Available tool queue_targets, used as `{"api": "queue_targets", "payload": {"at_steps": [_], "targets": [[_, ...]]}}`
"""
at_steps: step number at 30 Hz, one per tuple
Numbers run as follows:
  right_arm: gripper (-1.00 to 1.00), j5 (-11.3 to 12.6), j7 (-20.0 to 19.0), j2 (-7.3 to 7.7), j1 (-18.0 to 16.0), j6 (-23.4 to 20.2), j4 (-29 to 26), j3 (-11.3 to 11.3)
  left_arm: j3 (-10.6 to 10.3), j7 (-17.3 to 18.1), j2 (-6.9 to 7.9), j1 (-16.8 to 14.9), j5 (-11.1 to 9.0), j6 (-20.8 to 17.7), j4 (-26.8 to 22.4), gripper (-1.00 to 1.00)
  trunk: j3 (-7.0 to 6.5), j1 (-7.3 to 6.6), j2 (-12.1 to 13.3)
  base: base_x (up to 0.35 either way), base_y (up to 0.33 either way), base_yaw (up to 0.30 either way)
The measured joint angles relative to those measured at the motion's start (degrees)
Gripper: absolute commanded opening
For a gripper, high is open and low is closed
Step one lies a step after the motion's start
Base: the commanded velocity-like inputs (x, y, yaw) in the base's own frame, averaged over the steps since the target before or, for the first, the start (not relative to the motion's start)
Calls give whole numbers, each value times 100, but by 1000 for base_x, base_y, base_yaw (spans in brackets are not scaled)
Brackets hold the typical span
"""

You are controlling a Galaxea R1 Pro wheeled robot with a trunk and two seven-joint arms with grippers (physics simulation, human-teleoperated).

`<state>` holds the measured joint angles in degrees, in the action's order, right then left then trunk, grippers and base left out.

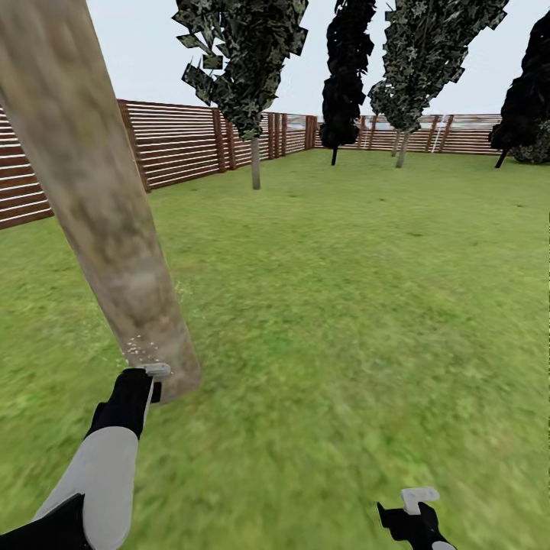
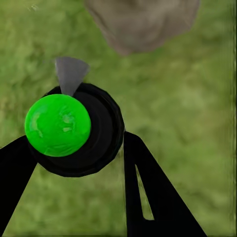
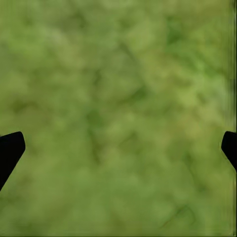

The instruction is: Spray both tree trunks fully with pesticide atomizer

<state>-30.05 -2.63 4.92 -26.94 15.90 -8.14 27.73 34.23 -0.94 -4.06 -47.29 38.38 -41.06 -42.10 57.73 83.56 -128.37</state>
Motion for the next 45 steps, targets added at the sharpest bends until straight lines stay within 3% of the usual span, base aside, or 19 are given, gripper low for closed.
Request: {"api": "queue_targets", "payload": {"at_steps": [12,24,45], "targets": [[100,0,0,-9,0,-4,2,0,4,-1,1,-27,-6,-3,0,-100,0,-2,0,64,-276,193],[100,0,0,-8,0,4,-8,3,9,-2,9,-2,-1,-1,7,-100,0,-2,0,185,-239,39],[100,-1,0,-10,-1,4,-6,1,2,-1,56,4,13,-15,-5,-100,0,0,0,175,-172,274]]}}
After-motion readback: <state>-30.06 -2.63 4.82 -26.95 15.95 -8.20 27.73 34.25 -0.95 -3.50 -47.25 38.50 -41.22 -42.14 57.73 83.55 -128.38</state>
